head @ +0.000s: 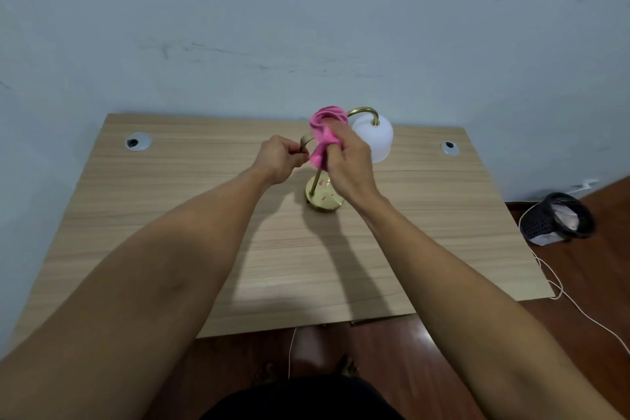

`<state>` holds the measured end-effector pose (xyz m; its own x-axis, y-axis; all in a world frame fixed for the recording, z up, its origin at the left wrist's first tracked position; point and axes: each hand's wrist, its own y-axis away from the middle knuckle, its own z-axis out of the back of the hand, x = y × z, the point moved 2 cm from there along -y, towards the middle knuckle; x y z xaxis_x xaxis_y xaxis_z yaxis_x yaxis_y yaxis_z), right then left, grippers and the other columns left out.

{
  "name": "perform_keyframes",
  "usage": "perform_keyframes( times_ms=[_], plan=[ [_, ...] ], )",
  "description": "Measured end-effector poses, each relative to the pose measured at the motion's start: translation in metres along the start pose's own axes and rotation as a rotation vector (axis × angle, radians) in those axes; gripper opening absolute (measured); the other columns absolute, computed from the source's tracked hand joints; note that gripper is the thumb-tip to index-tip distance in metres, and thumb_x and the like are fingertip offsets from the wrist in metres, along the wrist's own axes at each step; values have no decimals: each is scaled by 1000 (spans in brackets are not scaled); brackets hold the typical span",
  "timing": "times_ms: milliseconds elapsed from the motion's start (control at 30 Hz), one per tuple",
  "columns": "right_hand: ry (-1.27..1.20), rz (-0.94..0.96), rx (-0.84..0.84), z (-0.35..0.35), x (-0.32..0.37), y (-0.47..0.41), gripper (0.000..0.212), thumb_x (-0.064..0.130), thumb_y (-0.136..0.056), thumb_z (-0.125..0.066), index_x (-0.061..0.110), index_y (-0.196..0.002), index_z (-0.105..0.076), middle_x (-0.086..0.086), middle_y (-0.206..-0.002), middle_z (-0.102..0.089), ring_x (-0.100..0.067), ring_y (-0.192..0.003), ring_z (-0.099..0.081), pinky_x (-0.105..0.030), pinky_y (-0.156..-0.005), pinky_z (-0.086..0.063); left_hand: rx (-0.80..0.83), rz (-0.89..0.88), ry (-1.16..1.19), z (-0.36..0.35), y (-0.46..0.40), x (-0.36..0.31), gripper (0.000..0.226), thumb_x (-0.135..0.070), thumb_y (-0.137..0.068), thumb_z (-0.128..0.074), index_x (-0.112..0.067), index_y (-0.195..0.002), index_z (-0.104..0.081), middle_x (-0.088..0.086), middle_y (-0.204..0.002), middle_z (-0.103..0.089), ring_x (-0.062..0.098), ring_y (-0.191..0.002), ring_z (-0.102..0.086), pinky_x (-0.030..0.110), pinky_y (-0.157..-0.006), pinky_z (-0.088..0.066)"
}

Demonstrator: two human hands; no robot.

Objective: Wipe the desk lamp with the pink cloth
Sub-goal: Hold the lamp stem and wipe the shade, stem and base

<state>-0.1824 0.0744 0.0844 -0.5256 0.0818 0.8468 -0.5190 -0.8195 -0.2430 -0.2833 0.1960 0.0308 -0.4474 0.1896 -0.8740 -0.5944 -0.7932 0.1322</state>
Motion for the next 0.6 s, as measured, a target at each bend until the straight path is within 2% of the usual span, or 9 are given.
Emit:
perform_keyframes(
  times_ms=[33,67,100,200,300,367,433,533,600],
  plan=[
    [139,103,74,-6,-2,0,48,-1,-93,-47,10,-134,-69,-15,-126,-70,-16,-113,-63,-20,-102,-44,4,0,-23,2,1,-2,9,-7,-89,-71,-2,-92,-78,-5,-60,-57,-8,-39,-46,10,-49,-36],
    [273,208,118,-14,-6,0,51,-4,-91,-49,6,-139,-65,-19,-140,-62,-25,-129,-56,-19,-108,-34,0,-1,-56,4,2,-3,8,-2,-88,-70,-2,-89,-78,-2,-60,-57,-4,-43,-48,7,-45,-33],
    [382,282,136,-21,-11,0,52,-5,-90,-51,3,-140,-64,-22,-145,-57,-35,-135,-50,-22,-111,-28,-10,-8,-95,5,3,-4,8,0,-86,-69,0,-87,-77,2,-61,-58,1,-48,-48,8,-42,-32],
    [542,394,126,-27,-25,-4,55,-5,-85,-54,-4,-139,-62,-27,-145,-56,-48,-133,-48,-40,-115,-30,-17,-19,-155,6,4,-5,10,1,-85,-66,0,-84,-76,6,-62,-57,10,-52,-44,13,-42,-33],
    [537,456,146,-18,-21,-3,54,-6,-84,-51,-4,-138,-63,-20,-141,-61,-41,-130,-51,-40,-115,-34,-9,-11,-118,4,1,-2,9,-2,-85,-67,-1,-83,-76,4,-62,-57,13,-55,-45,19,-49,-38],
    [399,379,102,-7,-15,-1,48,-7,-84,-51,1,-127,-70,-13,-130,-68,-31,-120,-57,-36,-107,-43,5,-10,-56,2,1,-1,8,-6,-88,-70,-6,-89,-78,0,-64,-61,4,-54,-47,12,-51,-39],
    [199,176,24,4,-14,4,39,-2,-88,-48,9,-110,-77,-5,-112,-75,-23,-104,-64,-34,-93,-50,2,4,-16,1,-1,2,9,-11,-90,-71,-7,-93,-78,0,-70,-65,-4,-49,-49,5,-50,-37],
    [-108,-200,-31,18,-25,16,35,12,-98,-45,17,-88,-78,-2,-79,-76,-35,-69,-73,-37,-61,-55,0,39,34,-1,-3,7,12,-17,-90,-72,-9,-95,-79,-1,-74,-67,-3,-57,-57,16,-65,-43],
    [-155,-320,-31,21,-42,24,35,13,-95,-46,18,-77,-75,-3,-81,-78,-35,-73,-74,-43,-66,-58,-6,55,66,-3,-2,9,13,-19,-89,-73,-10,-96,-79,0,-76,-69,5,-66,-60,22,-71,-44]
  ],
)
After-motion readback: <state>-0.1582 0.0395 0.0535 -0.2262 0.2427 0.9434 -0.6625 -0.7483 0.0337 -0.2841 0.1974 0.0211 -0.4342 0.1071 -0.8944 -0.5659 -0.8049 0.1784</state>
